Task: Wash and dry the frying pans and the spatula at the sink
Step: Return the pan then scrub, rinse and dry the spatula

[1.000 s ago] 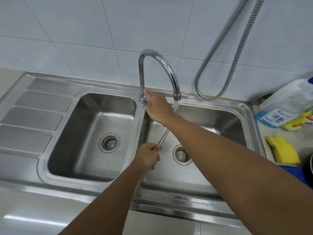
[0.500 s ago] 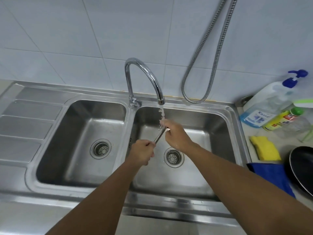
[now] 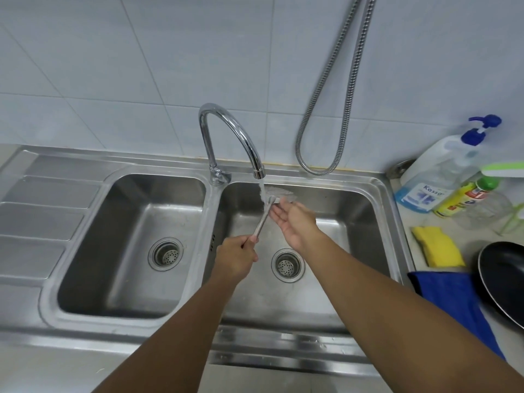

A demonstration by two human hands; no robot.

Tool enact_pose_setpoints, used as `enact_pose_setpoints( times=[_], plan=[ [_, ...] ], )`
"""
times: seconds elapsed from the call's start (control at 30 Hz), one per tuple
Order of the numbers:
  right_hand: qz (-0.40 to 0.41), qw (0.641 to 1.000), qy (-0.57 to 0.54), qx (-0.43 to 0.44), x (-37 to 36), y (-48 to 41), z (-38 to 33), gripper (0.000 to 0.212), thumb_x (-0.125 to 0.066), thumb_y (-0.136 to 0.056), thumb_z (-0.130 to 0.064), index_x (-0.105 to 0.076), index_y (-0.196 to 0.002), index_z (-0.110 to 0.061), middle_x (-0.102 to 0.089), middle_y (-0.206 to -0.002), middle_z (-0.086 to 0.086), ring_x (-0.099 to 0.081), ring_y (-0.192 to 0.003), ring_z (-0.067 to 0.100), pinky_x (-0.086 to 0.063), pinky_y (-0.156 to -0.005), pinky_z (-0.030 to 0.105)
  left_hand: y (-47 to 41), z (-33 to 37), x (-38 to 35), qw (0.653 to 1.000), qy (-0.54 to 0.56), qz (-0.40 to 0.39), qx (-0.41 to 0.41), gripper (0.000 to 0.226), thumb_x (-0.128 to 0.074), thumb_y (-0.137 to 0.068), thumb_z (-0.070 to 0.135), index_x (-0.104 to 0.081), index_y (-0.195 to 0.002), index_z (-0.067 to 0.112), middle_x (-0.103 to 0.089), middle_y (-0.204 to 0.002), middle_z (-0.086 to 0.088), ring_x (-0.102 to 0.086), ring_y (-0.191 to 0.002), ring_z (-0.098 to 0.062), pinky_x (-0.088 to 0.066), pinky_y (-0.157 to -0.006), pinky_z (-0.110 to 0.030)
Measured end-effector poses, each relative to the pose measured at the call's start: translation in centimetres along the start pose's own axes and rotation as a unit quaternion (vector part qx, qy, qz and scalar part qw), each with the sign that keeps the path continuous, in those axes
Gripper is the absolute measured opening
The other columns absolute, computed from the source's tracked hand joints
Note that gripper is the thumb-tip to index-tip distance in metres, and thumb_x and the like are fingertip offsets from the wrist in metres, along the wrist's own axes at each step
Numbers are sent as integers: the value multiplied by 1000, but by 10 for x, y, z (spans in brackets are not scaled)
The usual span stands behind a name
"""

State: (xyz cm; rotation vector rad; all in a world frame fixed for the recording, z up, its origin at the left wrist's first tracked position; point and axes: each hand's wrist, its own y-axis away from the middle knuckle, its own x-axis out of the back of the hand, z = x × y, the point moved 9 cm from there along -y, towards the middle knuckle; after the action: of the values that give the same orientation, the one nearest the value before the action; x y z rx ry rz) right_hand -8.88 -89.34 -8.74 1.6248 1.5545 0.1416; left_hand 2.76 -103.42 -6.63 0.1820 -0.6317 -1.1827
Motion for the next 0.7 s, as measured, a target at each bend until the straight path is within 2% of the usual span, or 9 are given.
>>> enact_pose_setpoints(
  times=[0.1, 0.23, 0.33, 0.43, 0.57, 0.7],
  plan=[
    [-27, 996, 80, -14, -18, 4, 4, 30, -74, -90, -3, -52, -111, -7, -76, -101, 17, -76, -95, 26, -61, -86, 43, 9, -3, 11, 999, 36, -2, 4, 20, -57, -106, 30, -75, -109, 22, -74, -77, -8, -54, -49, -18, -48, -46, -27],
    [-19, 993, 114, 7, -30, 6, 2, 27, -76, -89, -5, -54, -103, -9, -77, -87, 13, -77, -80, 24, -62, -75, 41, 17, 1, 17, 997, 75, -21, -11, 19, -61, -104, 28, -78, -105, 18, -75, -83, -15, -55, -48, -20, -50, -46, -29],
    [-13, 993, 116, 19, -32, 7, 6, 29, -75, -90, -6, -60, -111, 4, -77, -93, 18, -77, -82, 28, -63, -68, 36, 20, -1, 22, 997, 71, -38, -10, 22, -62, -103, 29, -79, -99, 17, -75, -79, -11, -58, -49, -21, -53, -49, -31],
    [-39, 996, 77, 0, -36, 11, 15, 36, -70, -91, 2, -55, -121, 15, -72, -110, 28, -76, -89, 33, -64, -73, 40, 20, -6, 26, 996, 73, -55, -1, 21, -62, -103, 29, -79, -98, 17, -76, -79, -9, -58, -49, -21, -55, -52, -34],
    [-75, 995, 49, -39, -36, 16, 21, 43, -61, -93, 12, -44, -133, 16, -67, -117, 33, -74, -99, 35, -64, -76, 42, 22, -14, 30, 996, 56, -66, 4, 19, -61, -104, 28, -77, -106, 19, -76, -80, -5, -58, -50, -19, -55, -50, -30],
    [-101, 993, 32, -59, -31, 19, 20, 36, -51, -98, 11, -44, -134, 14, -67, -122, 29, -72, -107, 34, -63, -78, 43, 21, -14, 29, 997, 41, -71, 1, 19, -61, -104, 28, -78, -103, 19, -77, -81, -4, -59, -50, -18, -56, -51, -29]
  ],
)
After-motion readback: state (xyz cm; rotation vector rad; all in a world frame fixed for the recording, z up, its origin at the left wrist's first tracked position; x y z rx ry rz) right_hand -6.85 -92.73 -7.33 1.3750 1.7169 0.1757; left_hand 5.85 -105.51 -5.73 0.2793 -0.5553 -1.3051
